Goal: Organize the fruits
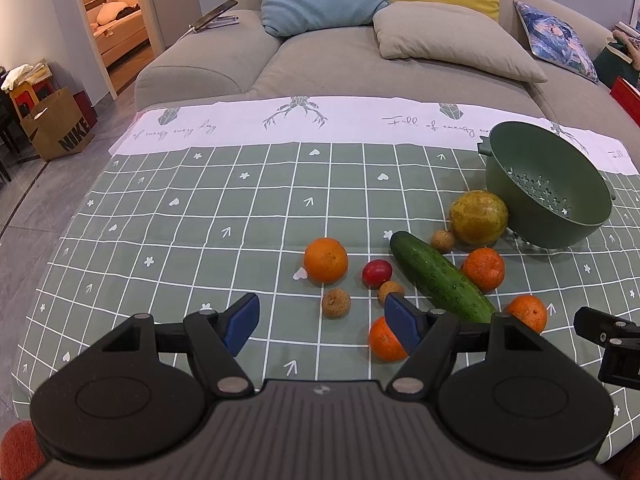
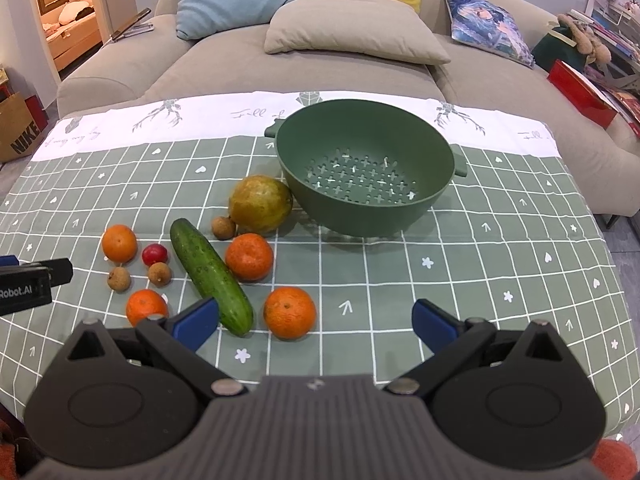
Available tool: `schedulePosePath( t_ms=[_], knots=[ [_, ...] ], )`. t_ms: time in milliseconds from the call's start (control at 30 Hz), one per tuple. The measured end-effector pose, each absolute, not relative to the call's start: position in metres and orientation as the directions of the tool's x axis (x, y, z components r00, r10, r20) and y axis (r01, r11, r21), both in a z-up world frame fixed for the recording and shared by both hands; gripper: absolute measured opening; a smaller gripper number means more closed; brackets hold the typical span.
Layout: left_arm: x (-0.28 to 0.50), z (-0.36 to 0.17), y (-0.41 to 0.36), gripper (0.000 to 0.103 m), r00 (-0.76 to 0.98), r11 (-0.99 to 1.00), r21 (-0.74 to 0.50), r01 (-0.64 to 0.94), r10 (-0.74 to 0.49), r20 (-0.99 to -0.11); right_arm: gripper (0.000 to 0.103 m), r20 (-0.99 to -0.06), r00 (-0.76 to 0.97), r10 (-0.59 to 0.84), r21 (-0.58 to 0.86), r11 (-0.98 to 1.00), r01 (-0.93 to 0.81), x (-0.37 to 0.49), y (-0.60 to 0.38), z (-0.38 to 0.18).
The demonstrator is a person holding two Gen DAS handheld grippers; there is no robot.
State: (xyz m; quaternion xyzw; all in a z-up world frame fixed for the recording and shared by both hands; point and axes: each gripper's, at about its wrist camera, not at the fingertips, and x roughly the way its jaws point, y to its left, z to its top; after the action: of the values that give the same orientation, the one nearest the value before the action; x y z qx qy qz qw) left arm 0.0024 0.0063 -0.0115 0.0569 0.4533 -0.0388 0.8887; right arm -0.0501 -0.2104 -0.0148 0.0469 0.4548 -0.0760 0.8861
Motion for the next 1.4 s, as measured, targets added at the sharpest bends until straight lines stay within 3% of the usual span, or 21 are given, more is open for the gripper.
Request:
schedulePosePath(
  t_ms=[467, 700, 833, 867, 967, 1100, 1333, 1400],
  knots=[
    [0.005, -0.010, 0.008, 0.084, 0.576, 0.992, 0.061, 0.113, -0.016, -0.818, 0.099, -0.817, 0.571, -0.079, 0.030, 0.983, 0.179, -0.050, -0.211, -0.017],
    [0.012, -0.021, 0.014, 0.084, 0.543, 0.992, 0.007, 0.125, -0.063, -0.838, 0.098, -0.797, 0.604, 0.013, 0.153, 0.972, 0.181, -0.051, -0.218, -0.026],
    [0.020, -0.040, 0.021, 0.062, 0.472, 0.983, -0.096, 0.155, -0.159, -0.867, 0.089, -0.797, 0.601, 0.055, 0.155, 0.981, 0.115, -0.043, -0.210, -0.039],
    [0.022, -0.046, 0.023, 0.053, 0.453, 0.981, -0.116, 0.154, -0.174, -0.874, 0.083, -0.800, 0.596, 0.069, 0.156, 0.983, 0.095, -0.041, -0.208, -0.043],
    [0.029, -0.060, 0.024, 0.040, 0.408, 0.975, -0.161, 0.156, -0.212, -0.888, 0.065, -0.812, 0.573, 0.111, 0.163, 0.986, 0.041, -0.030, -0.200, -0.056],
    [0.037, -0.071, 0.023, 0.040, 0.361, 0.956, -0.244, 0.165, -0.289, -0.887, 0.049, -0.818, 0.547, 0.179, 0.197, 0.980, -0.025, -0.011, -0.191, -0.069],
    [0.054, -0.092, 0.011, 0.060, 0.264, 0.943, -0.285, 0.170, -0.322, -0.909, 0.047, -0.838, 0.494, 0.230, 0.187, 0.973, -0.136, 0.018, -0.182, -0.091],
    [0.057, -0.095, 0.011, 0.062, 0.252, 0.939, -0.298, 0.170, -0.334, -0.908, 0.044, -0.843, 0.483, 0.237, 0.183, 0.970, -0.158, 0.023, -0.182, -0.096]
  ],
)
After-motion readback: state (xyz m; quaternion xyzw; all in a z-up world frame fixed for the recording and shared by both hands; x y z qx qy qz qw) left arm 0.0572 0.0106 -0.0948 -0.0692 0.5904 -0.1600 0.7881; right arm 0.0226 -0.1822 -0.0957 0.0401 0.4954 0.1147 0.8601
